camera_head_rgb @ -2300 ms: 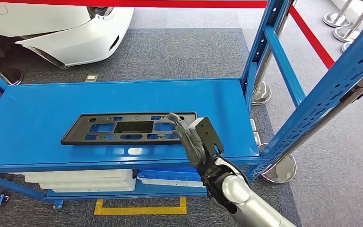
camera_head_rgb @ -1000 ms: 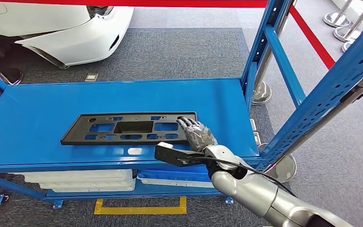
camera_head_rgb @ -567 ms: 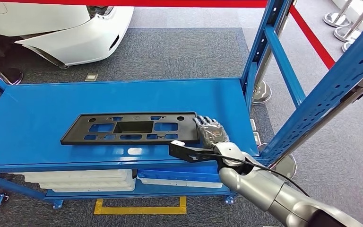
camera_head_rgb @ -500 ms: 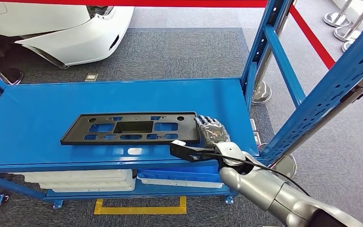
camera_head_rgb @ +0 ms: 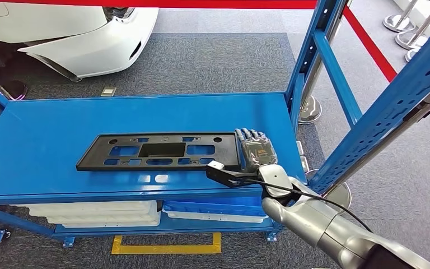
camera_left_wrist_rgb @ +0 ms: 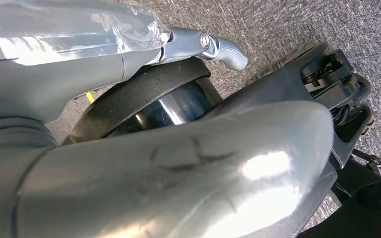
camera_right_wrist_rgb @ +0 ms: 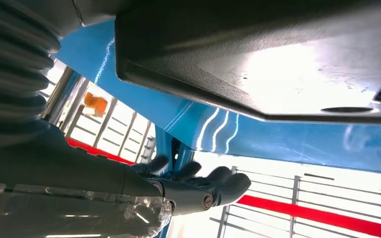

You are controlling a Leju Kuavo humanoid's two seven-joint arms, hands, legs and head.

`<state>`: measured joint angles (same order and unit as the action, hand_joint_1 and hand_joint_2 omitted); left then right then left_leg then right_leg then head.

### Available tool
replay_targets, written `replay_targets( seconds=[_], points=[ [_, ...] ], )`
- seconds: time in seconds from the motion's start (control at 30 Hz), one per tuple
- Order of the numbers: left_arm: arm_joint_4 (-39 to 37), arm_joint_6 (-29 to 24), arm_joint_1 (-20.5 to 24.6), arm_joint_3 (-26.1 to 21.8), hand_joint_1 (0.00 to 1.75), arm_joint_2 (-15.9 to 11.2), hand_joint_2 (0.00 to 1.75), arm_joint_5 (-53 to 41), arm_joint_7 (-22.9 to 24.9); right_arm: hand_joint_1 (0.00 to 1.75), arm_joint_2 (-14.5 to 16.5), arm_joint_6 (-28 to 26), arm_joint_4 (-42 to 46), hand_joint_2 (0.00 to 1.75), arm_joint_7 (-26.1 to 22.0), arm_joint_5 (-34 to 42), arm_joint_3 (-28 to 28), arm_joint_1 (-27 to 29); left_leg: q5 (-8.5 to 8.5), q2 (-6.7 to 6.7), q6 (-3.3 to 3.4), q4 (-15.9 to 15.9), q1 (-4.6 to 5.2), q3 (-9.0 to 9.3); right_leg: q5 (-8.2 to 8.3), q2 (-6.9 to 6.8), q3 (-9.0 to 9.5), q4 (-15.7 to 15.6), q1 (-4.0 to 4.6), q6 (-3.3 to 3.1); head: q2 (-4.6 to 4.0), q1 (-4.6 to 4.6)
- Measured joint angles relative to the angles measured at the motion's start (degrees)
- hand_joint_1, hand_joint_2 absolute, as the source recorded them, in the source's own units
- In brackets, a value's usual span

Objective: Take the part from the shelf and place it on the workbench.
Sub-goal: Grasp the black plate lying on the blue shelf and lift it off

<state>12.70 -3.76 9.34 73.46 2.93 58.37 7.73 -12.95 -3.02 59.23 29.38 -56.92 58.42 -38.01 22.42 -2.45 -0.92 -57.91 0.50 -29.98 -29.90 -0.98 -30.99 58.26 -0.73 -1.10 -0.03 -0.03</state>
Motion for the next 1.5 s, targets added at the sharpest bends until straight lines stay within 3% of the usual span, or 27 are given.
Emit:
replay_targets(
  seconds=[0.5, 0.63, 1.0, 1.23, 1.5],
  points=[
    [0.0, 0.0, -0.1, 0.0, 0.0, 0.0, 0.0, 0.1, -0.4, 0.0, 0.3, -2.4, 0.3, 0.0, 0.8, -2.0, 0.0, 0.0, 0.0, 0.01, 0.0, 0.0, 0.0, -0.01, 0.0, -0.01, 0.0, 0.0, 0.0, 0.0, -0.01, 0.02],
    [0.0, -0.1, -0.2, 0.0, 0.0, 0.0, 0.0, 0.1, -0.7, 0.0, 0.5, -3.1, 2.2, 1.75, 0.7, -1.9, 0.0, 0.0, 0.0, 0.01, 0.0, 0.0, 0.0, -0.01, 0.0, 0.0, -0.01, 0.0, 0.0, 0.0, 0.0, 0.0],
    [0.0, 0.0, 0.0, 0.0, 0.0, 0.0, 0.0, -0.5, 0.0, 0.0, 5.7, -4.1, 2.1, 1.75, -6.1, 2.9, 0.2, -0.2, -0.01, 0.02, 0.0, 0.0, -0.03, -0.04, 0.0, 0.0, -0.02, 0.0, 0.03, 0.0, -0.01, -0.05],
    [0.0, 0.0, 0.0, 0.0, 0.0, 0.0, 0.0, -0.1, 0.0, 0.0, 8.9, -4.2, -0.2, 1.75, -7.4, 6.0, 0.8, -0.6, -0.02, 0.03, -0.01, 0.0, -0.02, -0.06, 0.0, 0.0, -0.03, 0.0, 0.03, 0.0, -0.01, -0.01],
    [0.0, 0.0, 0.0, 0.0, 0.0, 0.0, 0.0, -0.2, 0.0, 0.0, 10.6, -4.2, -2.0, 1.75, -7.5, 7.4, 0.9, -0.6, -0.02, 0.03, -0.01, 0.0, -0.01, -0.07, 0.0, 0.0, -0.04, 0.0, 0.02, 0.0, 0.0, 0.03]
  ],
)
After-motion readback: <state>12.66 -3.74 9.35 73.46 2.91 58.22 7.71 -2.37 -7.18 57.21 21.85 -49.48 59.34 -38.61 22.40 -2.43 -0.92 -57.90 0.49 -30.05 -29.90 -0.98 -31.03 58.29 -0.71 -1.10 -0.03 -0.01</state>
